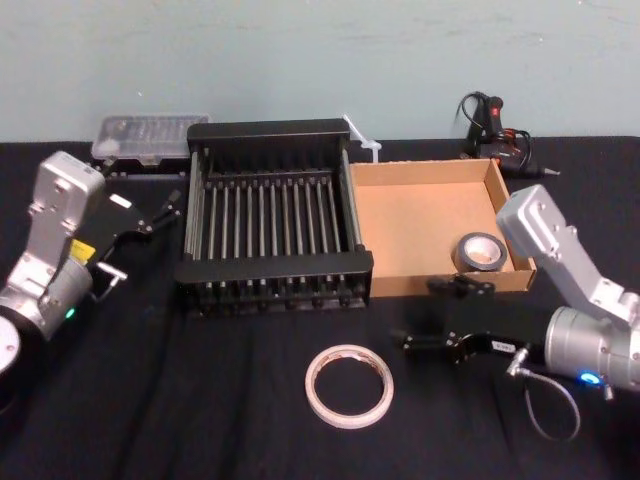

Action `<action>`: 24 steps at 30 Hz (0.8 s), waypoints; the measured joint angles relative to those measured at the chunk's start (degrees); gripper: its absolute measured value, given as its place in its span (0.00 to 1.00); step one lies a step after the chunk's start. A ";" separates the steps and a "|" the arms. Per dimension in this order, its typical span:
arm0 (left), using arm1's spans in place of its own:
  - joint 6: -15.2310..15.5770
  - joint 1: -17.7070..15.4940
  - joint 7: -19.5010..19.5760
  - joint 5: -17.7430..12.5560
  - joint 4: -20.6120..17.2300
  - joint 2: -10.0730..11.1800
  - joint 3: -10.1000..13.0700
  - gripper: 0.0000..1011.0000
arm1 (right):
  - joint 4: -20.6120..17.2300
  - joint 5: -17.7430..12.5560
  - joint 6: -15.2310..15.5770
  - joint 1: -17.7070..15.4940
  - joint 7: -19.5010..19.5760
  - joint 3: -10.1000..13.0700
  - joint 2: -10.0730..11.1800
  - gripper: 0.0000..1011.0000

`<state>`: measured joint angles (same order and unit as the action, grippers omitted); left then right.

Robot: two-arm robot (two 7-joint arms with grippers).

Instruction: Pick up the white tape and place it into the black box , Pick up the silver tape and place it into the brown box.

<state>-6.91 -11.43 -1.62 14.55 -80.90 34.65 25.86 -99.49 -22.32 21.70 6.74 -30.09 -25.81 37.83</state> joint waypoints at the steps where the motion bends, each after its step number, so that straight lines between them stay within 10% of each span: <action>1: 0.00 0.00 0.00 0.00 0.00 0.00 0.00 0.99 | 0.13 0.06 0.01 0.18 -0.14 -0.30 0.01 0.99; 24: 0.00 0.00 0.00 0.00 0.00 0.00 0.00 0.99 | 4.43 3.00 0.15 5.06 -2.49 -7.52 -1.09 0.99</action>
<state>-6.91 -11.43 -1.62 14.55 -80.90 34.65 25.86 -95.06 -19.32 21.85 11.80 -32.58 -33.33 36.74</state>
